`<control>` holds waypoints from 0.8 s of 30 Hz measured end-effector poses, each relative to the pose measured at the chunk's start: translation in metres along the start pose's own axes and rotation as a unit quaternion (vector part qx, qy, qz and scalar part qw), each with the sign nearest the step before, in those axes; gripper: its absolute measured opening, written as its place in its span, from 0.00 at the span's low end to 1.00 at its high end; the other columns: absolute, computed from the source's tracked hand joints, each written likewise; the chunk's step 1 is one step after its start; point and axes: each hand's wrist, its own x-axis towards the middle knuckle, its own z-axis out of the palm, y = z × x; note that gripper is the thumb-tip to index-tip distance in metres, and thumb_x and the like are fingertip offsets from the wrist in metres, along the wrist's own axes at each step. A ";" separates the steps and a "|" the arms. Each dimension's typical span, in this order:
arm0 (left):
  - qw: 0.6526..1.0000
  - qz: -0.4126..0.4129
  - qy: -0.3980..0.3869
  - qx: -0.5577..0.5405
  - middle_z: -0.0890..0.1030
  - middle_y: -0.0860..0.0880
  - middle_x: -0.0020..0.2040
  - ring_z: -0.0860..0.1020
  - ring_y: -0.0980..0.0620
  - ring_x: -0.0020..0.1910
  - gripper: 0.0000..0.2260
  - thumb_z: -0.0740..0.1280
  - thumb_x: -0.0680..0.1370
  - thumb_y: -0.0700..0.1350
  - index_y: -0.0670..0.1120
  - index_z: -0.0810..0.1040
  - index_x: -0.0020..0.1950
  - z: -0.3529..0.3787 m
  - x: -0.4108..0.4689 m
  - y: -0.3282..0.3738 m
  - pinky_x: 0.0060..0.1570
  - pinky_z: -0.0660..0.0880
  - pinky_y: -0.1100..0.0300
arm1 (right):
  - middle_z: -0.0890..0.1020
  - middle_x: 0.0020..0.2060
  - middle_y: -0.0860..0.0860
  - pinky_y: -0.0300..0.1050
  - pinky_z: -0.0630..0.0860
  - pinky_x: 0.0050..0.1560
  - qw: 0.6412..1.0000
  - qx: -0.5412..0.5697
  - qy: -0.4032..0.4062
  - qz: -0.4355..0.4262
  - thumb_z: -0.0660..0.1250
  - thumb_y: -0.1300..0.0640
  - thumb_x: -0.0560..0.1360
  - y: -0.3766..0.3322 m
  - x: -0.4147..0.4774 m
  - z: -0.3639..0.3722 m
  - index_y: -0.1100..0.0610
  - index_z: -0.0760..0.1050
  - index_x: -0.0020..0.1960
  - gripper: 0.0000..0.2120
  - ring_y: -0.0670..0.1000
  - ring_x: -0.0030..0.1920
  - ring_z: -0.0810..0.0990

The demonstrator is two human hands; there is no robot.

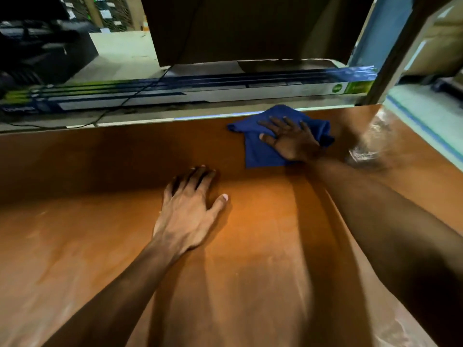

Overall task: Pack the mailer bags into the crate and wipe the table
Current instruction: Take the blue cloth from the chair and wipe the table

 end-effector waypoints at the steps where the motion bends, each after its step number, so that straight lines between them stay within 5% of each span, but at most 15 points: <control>1: 1.000 0.001 -0.002 -0.001 0.57 0.55 0.79 0.53 0.53 0.78 0.30 0.47 0.78 0.68 0.58 0.56 0.78 -0.001 0.000 0.001 0.76 0.48 0.49 | 0.51 0.80 0.45 0.66 0.43 0.74 0.999 0.010 0.009 0.048 0.43 0.33 0.79 0.009 0.007 -0.003 0.38 0.48 0.78 0.29 0.55 0.79 0.47; 4: 1.000 -0.002 -0.003 -0.008 0.58 0.55 0.79 0.54 0.53 0.78 0.30 0.48 0.78 0.68 0.58 0.57 0.78 -0.004 -0.001 0.002 0.76 0.48 0.50 | 0.49 0.80 0.47 0.68 0.42 0.73 0.992 0.010 0.017 0.128 0.43 0.34 0.80 0.014 0.011 -0.007 0.42 0.48 0.79 0.29 0.57 0.79 0.46; 9: 1.000 -0.009 -0.019 -0.013 0.57 0.55 0.79 0.53 0.53 0.78 0.32 0.45 0.77 0.69 0.59 0.55 0.78 -0.006 -0.002 0.004 0.77 0.49 0.49 | 0.48 0.79 0.42 0.63 0.43 0.76 0.999 -0.007 -0.030 -0.028 0.44 0.32 0.79 0.019 -0.027 -0.007 0.34 0.45 0.77 0.28 0.53 0.79 0.46; 14: 1.000 -0.014 -0.021 0.009 0.61 0.53 0.79 0.56 0.50 0.78 0.31 0.46 0.78 0.70 0.58 0.57 0.78 -0.005 -0.003 0.004 0.75 0.53 0.47 | 0.49 0.80 0.45 0.65 0.42 0.75 0.988 0.008 0.003 0.153 0.44 0.32 0.79 0.070 -0.069 -0.019 0.39 0.47 0.78 0.29 0.55 0.79 0.47; 18: 0.999 -0.016 -0.031 0.008 0.63 0.49 0.77 0.59 0.47 0.77 0.34 0.43 0.75 0.70 0.57 0.58 0.78 -0.013 -0.004 0.010 0.74 0.53 0.45 | 0.48 0.79 0.40 0.61 0.44 0.76 0.999 -0.038 -0.020 -0.026 0.46 0.33 0.79 0.057 -0.122 -0.014 0.34 0.46 0.77 0.27 0.50 0.79 0.48; 20: 1.000 0.001 -0.025 -0.003 0.66 0.48 0.76 0.61 0.47 0.75 0.33 0.44 0.76 0.69 0.57 0.59 0.77 -0.018 -0.008 0.025 0.74 0.53 0.44 | 0.50 0.79 0.39 0.59 0.45 0.76 0.998 -0.025 -0.020 -0.050 0.47 0.33 0.79 0.077 -0.139 -0.016 0.32 0.47 0.76 0.26 0.48 0.79 0.48; 24: 0.992 0.115 -0.031 -0.033 0.61 0.52 0.78 0.55 0.54 0.78 0.31 0.47 0.77 0.68 0.56 0.59 0.77 -0.014 -0.014 0.104 0.76 0.48 0.49 | 0.55 0.79 0.44 0.65 0.46 0.74 0.983 -0.004 0.048 0.174 0.47 0.33 0.79 0.133 -0.148 -0.021 0.37 0.53 0.77 0.27 0.53 0.78 0.52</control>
